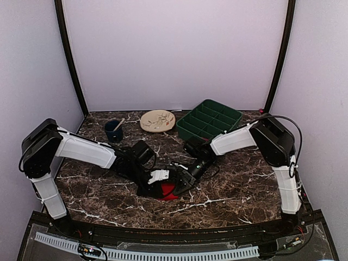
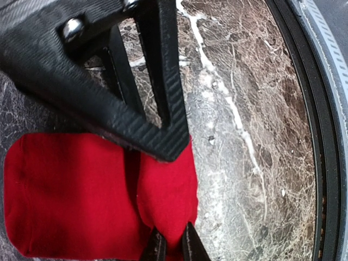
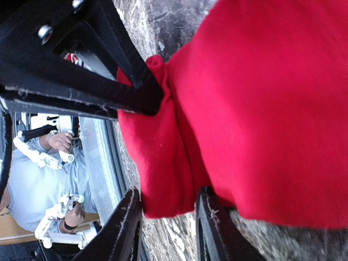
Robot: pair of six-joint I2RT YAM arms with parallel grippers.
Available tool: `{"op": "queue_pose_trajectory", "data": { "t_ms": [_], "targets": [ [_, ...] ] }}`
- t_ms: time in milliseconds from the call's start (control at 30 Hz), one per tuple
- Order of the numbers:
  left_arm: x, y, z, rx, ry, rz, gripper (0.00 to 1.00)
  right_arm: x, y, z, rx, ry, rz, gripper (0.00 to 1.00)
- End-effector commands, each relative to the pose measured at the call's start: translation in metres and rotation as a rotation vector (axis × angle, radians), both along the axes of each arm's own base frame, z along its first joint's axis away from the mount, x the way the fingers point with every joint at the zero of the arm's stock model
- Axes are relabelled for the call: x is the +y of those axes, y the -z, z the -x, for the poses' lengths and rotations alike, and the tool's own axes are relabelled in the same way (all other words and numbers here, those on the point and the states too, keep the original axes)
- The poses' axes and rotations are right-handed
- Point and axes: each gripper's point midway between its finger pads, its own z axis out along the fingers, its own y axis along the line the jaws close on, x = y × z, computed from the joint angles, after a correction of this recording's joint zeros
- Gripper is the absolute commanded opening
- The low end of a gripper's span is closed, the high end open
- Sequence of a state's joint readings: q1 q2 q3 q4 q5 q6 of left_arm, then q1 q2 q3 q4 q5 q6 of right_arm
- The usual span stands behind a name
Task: Roll the socks
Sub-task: Roll the sock at the center of the board.
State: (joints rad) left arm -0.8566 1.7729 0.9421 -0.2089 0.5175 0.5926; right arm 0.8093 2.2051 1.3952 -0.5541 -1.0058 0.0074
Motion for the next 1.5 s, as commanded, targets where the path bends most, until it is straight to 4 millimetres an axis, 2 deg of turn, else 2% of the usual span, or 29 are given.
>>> {"op": "queue_pose_trajectory", "data": {
  "t_ms": [0,367,600,833,1067,1467],
  "targets": [
    [0.004,0.001,0.013,0.134,0.001,-0.031,0.09,-0.007,0.002,-0.018,-0.079,0.069,0.009,0.34],
    [0.002,-0.005,0.011,0.281,-0.023,-0.034,0.09,-0.018,-0.016,-0.045,-0.263,0.213,-0.015,0.36],
    [-0.002,-0.009,0.011,0.416,-0.028,-0.035,0.09,-0.042,-0.013,-0.052,-0.477,0.297,0.042,0.36],
    [-0.008,-0.004,0.010,0.515,-0.030,-0.063,0.09,-0.050,-0.027,-0.042,-0.779,0.296,0.073,0.37],
    [-0.007,-0.001,0.011,0.549,-0.038,-0.071,0.09,-0.036,-0.037,-0.012,-1.001,0.174,0.077,0.41],
    [-0.008,0.001,0.011,0.595,-0.046,-0.083,0.09,-0.009,-0.030,0.013,-1.152,-0.017,0.104,0.49]
  ]
}}
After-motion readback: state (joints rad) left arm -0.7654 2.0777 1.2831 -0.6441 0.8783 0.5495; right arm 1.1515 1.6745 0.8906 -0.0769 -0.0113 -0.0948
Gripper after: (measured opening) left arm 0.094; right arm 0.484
